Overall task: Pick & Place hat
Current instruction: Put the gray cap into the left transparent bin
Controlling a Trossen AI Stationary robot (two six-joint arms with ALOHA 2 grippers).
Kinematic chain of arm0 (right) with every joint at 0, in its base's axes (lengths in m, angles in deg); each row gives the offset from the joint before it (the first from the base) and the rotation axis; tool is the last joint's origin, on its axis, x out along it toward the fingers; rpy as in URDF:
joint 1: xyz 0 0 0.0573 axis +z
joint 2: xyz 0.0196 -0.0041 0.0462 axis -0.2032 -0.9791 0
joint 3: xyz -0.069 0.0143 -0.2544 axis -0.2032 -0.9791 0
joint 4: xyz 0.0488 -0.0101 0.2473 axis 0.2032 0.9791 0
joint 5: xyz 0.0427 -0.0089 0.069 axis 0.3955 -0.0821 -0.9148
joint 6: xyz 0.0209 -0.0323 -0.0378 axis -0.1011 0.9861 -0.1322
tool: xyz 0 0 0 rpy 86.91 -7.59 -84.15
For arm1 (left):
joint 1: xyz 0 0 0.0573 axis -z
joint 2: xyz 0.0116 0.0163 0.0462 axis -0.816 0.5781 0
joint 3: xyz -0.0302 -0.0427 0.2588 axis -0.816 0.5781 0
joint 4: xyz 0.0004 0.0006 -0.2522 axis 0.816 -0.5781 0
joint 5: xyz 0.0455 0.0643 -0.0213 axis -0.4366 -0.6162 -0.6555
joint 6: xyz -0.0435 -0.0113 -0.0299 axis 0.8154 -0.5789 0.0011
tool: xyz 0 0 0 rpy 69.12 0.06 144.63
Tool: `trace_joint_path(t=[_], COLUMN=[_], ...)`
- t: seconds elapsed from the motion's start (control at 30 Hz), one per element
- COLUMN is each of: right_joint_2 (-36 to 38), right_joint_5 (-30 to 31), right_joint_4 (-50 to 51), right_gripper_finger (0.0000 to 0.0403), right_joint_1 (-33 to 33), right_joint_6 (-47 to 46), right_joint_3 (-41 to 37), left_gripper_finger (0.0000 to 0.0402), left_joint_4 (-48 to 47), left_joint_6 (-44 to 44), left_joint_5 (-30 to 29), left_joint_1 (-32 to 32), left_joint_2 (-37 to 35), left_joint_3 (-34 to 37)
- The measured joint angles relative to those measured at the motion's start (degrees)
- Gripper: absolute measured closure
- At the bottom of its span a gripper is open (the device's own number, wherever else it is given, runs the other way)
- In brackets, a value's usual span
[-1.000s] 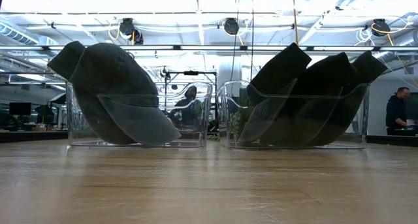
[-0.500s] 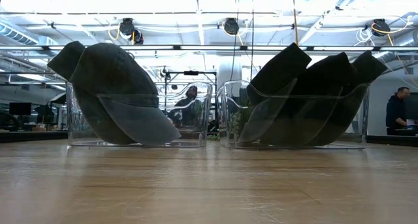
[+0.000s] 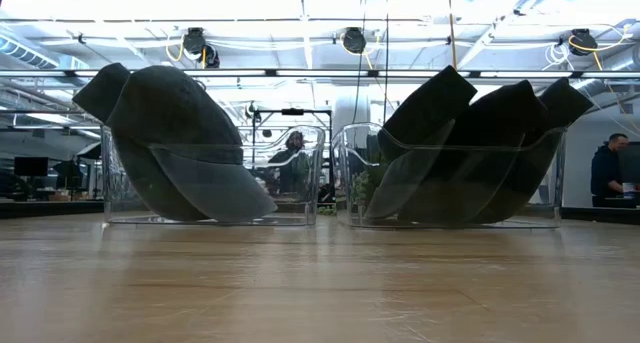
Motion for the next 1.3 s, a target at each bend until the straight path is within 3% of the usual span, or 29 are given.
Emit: trace_joint_path(t=[0.2,0.4,0.6,0.77,1.0,1.3], right_joint_2=[1.0,3.8,7.8,9.9,10.6,10.6], right_joint_5=[3.1,3.7,12.5,17.9,19.4,19.5], right_joint_4=[0.0,2.2,8.7,11.8,11.9,12.1], right_gripper_finger=[0.0347,0.0296,0.0261,0.0247,0.0246,0.0247], right_joint_1=[-0.4,-1.6,-2.3,-2.3,-2.3,-2.3], right_joint_6=[0.4,1.7,7.1,11.4,13.3,17.8], right_joint_3=[0.0,0.0,0.0,0.0,0.0,0.0], left_gripper_finger=[0.0382,0.0382,0.0382,0.0383,0.0383,0.0383], left_joint_4=[13.2,15.4,20.0,19.6,12.7,1.6], left_joint_6=[3.0,4.2,6.7,9.8,14.2,13.2], left_joint_5=[5.0,5.1,4.8,-1.9,-20.7,-23.5], left_joint_1=[0.0,-1.3,-2.2,-2.8,-3.3,-5.1], left_joint_2=[-0.2,-0.8,-0.8,-0.7,-1.8,-1.8], left_joint_3=[0.0,0.0,0.0,0.0,0.0,0.0])
